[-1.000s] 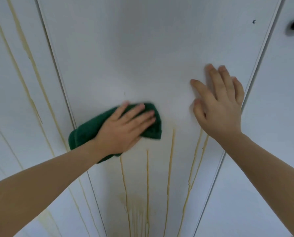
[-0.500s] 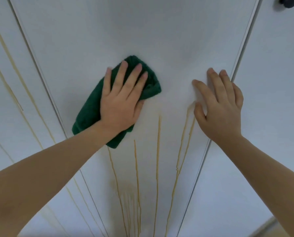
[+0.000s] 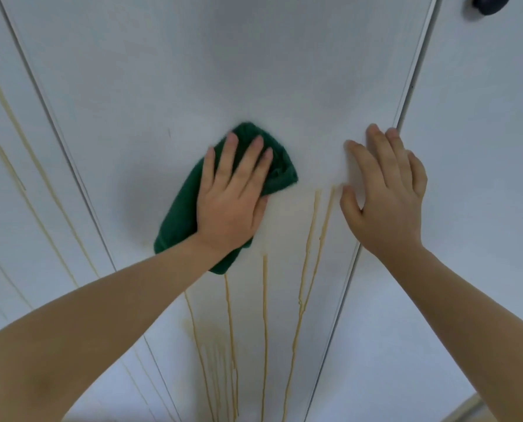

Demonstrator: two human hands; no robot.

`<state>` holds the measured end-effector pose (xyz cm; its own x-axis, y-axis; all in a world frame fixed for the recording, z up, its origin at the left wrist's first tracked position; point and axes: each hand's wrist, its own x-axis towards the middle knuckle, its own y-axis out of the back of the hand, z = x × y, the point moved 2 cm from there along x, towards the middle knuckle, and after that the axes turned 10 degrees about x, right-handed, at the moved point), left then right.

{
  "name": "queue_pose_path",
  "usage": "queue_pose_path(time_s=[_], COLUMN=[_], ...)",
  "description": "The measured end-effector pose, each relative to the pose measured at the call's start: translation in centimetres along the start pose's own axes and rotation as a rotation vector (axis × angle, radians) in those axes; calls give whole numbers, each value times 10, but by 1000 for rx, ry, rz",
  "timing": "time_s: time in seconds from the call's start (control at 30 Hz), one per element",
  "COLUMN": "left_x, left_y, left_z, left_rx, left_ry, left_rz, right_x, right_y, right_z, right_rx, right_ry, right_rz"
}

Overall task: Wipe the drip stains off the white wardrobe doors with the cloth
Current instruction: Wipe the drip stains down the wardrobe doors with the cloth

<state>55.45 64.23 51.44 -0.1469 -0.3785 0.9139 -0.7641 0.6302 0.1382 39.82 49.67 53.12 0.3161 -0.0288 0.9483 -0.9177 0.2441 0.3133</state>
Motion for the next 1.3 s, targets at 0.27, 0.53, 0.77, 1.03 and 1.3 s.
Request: queue_pose_path(time_s=[0.27,0.53,0.77,1.03,1.3], left_x=[-37,3,22,-22,22], left_y=[-4,-6,2,-9,3], left_z=[7,45,18,69,49], left_rx=[2,24,18,-1,-21], left_ry=[-677,-282,-354,-675,-315], left_rz=[-72,38,33,-62,5], right_x=[-5,-5,-1,-3,-28], right_y=[2,-4,11,11,15], right_z=[19,20,34,32,32], right_rx=[43,182,185,227,195], right_ry=[63,-8,9,-126,-104], right_rz=[-24,-17,-95,-122,-206])
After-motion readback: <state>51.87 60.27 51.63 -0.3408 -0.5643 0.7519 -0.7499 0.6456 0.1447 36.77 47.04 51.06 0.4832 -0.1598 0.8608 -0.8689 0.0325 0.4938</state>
